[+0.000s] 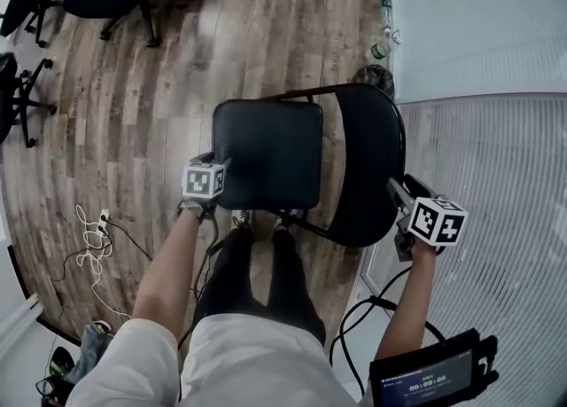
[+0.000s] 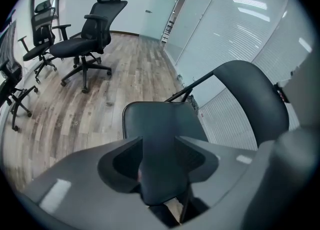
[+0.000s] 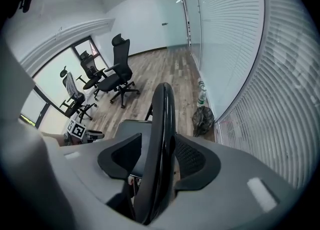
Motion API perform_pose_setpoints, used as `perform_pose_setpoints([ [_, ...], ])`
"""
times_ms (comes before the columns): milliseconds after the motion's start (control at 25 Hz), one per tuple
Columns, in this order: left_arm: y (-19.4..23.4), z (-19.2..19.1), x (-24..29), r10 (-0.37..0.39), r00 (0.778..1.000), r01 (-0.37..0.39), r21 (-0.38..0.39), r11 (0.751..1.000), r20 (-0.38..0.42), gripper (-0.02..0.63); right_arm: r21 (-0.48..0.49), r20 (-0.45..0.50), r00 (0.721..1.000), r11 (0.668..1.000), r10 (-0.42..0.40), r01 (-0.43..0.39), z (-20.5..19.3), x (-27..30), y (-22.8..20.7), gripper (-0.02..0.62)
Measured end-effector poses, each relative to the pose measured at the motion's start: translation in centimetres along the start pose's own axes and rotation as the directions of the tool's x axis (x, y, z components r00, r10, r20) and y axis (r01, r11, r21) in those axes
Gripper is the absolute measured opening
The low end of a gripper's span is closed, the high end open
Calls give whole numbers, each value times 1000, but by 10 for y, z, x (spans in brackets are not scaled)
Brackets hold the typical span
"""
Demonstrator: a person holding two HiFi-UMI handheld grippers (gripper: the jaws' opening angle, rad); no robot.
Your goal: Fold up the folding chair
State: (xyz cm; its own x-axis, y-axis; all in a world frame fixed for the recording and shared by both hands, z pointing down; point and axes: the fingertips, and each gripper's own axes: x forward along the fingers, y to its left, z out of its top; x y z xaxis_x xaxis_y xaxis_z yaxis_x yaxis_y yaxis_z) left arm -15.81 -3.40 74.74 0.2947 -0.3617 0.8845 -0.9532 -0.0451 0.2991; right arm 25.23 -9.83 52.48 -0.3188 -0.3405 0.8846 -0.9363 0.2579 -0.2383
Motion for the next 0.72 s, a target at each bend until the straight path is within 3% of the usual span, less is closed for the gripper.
perform_pose_setpoints([
  [200, 15, -4, -3, 2, 1000, -2, 6, 1000, -27, 204, -15, -64, 997, 998, 53, -54, -5, -3, 12, 241],
  [360, 26, -9, 7, 4, 999, -5, -14, 1000, -46, 213, -58, -87, 995, 997, 50, -55, -4, -2, 9, 232],
  [720, 44, -35, 50, -14, 998, 9, -81, 997, -66, 252, -43, -43, 996, 995, 84, -86, -3, 4, 0, 172],
])
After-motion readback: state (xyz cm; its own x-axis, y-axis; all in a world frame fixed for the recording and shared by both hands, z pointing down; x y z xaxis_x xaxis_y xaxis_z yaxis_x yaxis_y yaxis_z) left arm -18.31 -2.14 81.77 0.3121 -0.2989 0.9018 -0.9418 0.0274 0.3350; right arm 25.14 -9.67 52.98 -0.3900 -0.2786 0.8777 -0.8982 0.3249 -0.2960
